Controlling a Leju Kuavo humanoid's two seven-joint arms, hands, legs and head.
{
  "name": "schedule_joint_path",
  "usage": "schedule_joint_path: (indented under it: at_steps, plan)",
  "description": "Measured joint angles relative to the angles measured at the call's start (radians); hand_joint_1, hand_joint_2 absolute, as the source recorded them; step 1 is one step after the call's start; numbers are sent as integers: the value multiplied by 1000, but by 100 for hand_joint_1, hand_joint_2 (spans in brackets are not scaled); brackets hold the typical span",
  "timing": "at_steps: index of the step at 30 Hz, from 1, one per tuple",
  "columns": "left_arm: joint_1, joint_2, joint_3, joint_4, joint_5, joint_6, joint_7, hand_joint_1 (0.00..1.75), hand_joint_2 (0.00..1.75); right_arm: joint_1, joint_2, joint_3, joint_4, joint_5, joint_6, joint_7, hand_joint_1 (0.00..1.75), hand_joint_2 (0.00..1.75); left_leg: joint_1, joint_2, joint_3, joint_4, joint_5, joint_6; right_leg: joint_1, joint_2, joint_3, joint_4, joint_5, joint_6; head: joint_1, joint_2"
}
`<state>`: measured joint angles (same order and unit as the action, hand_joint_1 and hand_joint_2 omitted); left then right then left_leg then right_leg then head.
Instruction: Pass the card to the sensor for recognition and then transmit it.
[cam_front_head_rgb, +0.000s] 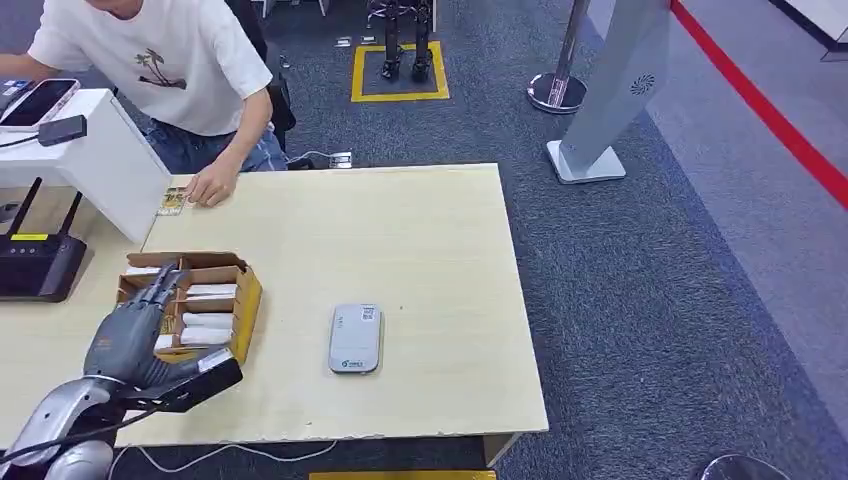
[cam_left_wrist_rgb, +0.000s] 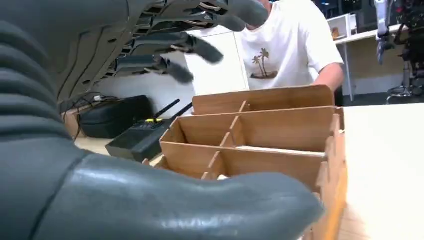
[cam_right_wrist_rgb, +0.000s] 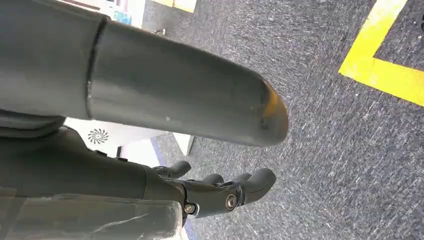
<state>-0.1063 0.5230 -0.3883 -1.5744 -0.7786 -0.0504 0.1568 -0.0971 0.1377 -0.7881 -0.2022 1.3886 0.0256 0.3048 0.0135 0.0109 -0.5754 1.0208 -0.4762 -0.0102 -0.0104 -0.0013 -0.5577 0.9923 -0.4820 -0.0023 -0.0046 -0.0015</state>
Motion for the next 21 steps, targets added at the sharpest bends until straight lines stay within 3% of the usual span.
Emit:
schedule_joint_path:
  at_steps: [9, 13, 18, 21]
  plan:
    - [4, -5, 0, -2, -1, 0, 0, 0, 175, 1, 0, 0, 0, 0, 0, -3, 0, 0, 0, 0, 0, 0, 0, 0, 0, 0, 0, 0, 0, 0, 0, 0]
    - [6, 3, 0, -2, -12, -29, 3, 0, 175, 1, 0, 0, 0, 1, 0, -2, 0, 0, 0, 0, 0, 0, 0, 0, 0, 0, 0, 0, 0, 0, 0, 0]
    - [20, 70, 0, -2, -41, -100, 8, 0, 175, 1, 0, 0, 0, 5, 2, 5, 0, 0, 1, 0, 0, 0, 0, 0, 1, 0, 0, 0, 0, 0, 0, 0]
    - [24, 152, 0, -3, -21, -150, -15, 0, 175, 1, 0, 0, 0, 6, 4, 12, 0, 0, 1, 0, 0, 0, 0, 0, 1, 0, 0, 1, 0, -1, 0, 0]
